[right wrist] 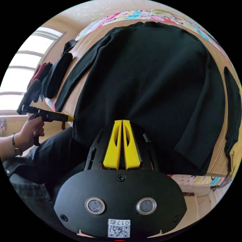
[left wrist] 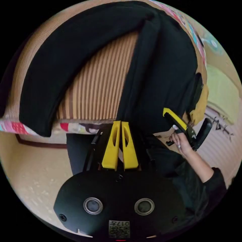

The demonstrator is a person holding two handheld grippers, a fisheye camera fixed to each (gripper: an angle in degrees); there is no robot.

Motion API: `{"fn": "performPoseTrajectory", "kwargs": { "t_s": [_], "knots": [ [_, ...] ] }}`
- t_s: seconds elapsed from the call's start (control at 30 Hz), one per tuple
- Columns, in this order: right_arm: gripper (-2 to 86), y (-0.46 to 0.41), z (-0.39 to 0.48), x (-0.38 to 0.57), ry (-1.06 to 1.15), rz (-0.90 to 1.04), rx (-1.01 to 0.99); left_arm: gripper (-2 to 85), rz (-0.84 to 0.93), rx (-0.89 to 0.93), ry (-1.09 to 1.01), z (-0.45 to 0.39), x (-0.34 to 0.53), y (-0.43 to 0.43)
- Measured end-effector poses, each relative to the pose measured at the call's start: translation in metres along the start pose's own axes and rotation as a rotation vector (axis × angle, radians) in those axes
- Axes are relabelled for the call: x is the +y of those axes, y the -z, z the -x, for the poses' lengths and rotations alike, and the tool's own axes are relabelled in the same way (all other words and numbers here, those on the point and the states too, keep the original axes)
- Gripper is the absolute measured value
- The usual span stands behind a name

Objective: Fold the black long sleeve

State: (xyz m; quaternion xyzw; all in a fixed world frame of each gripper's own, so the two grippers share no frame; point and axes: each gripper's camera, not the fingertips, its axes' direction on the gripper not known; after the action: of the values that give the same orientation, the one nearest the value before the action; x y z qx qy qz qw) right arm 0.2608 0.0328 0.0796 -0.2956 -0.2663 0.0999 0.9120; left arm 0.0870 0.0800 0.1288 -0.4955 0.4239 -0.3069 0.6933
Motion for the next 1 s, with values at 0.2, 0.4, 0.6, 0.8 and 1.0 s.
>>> {"fn": "performPoseTrajectory", "kwargs": {
  "t_s": [0.2,0.4,0.6,0.8,1.0],
  "knots": [
    [0.5,0.011,-0.003,-0.011,-0.037,0.102,-0.011,9.2,-0.372,0.79,0.484,0.164,0.032,0.068],
    [0.4,0.018,0.014,-0.004,0.048,0.071,0.104,12.3,-0.59,1.239,0.838,0.233,0.035,0.037],
    [0.3,0.026,0.014,-0.002,0.032,0.084,0.098,5.0,-0.695,1.405,0.915,0.279,0.033,0.024],
    [0.3,0.034,0.021,-0.001,0.051,0.118,0.115,-0.1,-0.802,1.368,0.637,0.318,0.028,0.094],
    [0.3,0.04,0.024,0.001,-0.005,0.127,0.087,-0.4,-0.842,0.968,-0.055,0.213,-0.025,0.289]
  ]
}}
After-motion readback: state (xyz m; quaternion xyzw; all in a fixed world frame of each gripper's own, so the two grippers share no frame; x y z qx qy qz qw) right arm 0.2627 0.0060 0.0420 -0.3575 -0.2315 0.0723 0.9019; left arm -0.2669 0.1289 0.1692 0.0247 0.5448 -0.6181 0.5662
